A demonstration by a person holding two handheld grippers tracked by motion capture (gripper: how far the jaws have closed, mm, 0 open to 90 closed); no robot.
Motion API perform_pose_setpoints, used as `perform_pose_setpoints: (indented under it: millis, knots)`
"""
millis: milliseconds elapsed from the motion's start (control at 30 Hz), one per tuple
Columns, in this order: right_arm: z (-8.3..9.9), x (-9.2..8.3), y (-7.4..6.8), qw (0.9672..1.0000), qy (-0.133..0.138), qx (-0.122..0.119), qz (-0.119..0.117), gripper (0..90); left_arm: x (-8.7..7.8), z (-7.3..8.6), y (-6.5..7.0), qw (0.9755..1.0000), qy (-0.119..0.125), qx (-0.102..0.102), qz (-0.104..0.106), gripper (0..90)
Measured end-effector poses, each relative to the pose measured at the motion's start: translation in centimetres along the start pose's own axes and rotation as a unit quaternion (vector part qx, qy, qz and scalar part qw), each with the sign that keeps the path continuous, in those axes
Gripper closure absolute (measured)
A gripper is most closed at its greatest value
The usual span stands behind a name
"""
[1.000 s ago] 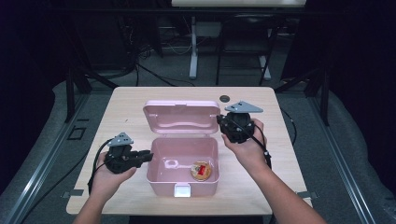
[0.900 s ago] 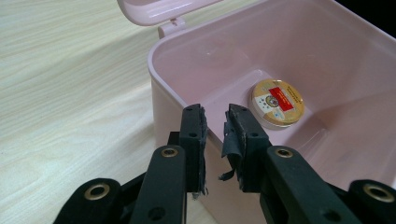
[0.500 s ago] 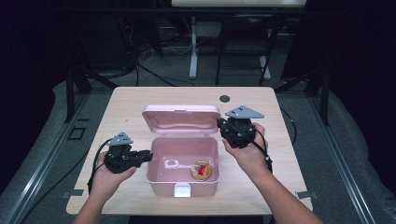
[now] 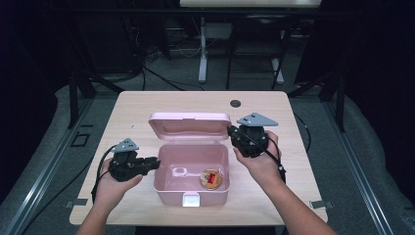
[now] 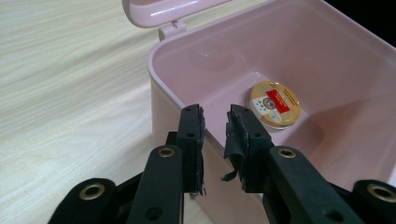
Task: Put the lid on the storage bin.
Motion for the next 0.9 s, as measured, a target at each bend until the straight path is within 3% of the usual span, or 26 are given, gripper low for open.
perform_pose_setpoints:
  millis: [300, 633, 900]
  knots:
    - [0.4, -0.4, -0.2, 1.0, 0.001, -0.002, -0.004, 85.1, -1.4, -0.8, 0.7, 0.9997, 0.021, 0.008, -0.01, 72.8]
    - [0.8, -0.8, -0.5, 0.9999, -0.003, -0.004, -0.009, 84.4, -2.5, -1.1, 0.6, 0.9991, 0.037, 0.01, -0.021, 72.4]
    - [1.4, -1.3, -0.6, 0.9998, -0.005, -0.001, -0.019, 83.3, -3.9, -1.7, 1.4, 0.9972, 0.065, 0.015, -0.033, 71.8]
Point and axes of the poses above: each handheld gripper's, and its own axes: x roughly forward along the jaws, z roughly out of its underside, y roughly to its right, the point moved 1 cm from there along x, roughly forward along the jaws, and after that the axes turned 1 degree about -z, right-handed, at the moved point
